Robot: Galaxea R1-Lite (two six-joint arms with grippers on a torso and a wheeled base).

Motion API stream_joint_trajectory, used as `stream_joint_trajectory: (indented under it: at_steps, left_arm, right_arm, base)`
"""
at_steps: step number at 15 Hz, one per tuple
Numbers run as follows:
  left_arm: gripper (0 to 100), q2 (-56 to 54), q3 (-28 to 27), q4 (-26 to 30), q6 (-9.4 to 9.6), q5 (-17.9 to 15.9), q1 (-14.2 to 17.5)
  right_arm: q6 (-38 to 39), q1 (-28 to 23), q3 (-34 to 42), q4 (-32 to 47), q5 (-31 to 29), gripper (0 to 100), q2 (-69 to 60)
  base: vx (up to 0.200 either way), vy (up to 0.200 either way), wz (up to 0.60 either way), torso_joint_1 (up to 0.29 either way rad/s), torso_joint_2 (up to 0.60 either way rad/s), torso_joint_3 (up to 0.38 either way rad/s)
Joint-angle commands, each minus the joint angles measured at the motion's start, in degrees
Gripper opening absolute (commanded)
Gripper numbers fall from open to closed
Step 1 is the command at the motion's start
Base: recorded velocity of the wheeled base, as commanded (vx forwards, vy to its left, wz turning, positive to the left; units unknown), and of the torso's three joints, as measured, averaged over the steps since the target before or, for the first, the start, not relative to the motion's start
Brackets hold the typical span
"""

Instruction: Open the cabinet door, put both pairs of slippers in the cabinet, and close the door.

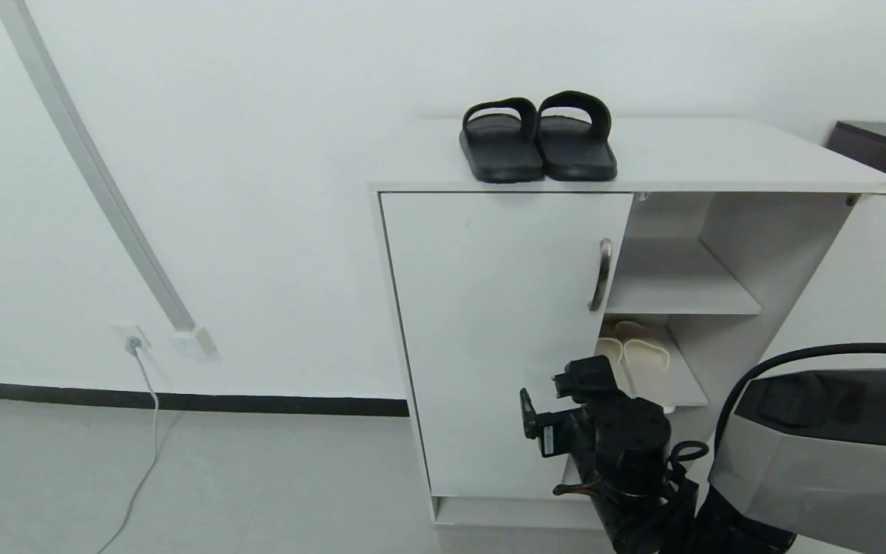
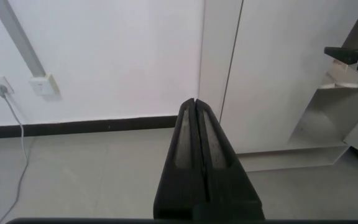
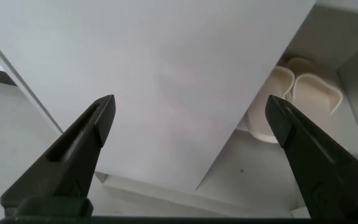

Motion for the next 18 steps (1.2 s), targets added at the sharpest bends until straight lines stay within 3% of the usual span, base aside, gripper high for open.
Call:
stream_joint_trajectory:
  at_steps: [1,18]
  left_arm:
    - [0,0.0,0.0,0.0,-0.01,0.0,0.0]
    - [0,0.0,0.0,0.0,-0.01,0.0,0.0]
  right_arm:
    - [0.0,0.0,0.0,0.0,0.0,100,0.1]
    - [0.0,0.0,0.2,0.0,0.0,100,0.2]
  base:
    - [0.0,0.0,0.0,0.129,-0.46,-0.325]
    - [0.0,0.0,0.0,0.19,-0.51,-0.318]
